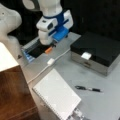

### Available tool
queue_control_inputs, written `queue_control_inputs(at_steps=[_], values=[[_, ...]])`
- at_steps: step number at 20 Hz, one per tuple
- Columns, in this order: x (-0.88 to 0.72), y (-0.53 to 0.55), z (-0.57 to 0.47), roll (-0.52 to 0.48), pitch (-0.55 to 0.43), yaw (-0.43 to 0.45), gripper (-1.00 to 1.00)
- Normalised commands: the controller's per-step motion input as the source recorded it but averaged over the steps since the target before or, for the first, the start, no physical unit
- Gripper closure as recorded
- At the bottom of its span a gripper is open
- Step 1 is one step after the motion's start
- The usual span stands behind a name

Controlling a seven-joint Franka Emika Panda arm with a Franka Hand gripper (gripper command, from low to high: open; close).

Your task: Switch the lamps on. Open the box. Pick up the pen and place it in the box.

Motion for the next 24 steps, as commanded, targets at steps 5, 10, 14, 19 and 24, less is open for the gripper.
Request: queue_control_inputs(at_steps=[5,10,14,19,24], values=[[0.66,-0.05,0.26,0.218,0.420,-0.073,-1.00],[0.63,-0.17,0.18,0.442,0.377,-0.053,-1.00],[0.45,-0.14,0.12,0.367,0.303,0.014,-1.00],[0.25,0.02,0.02,0.447,0.159,-0.039,-1.00],[0.22,0.13,-0.20,0.292,-0.033,0.012,-1.00]])
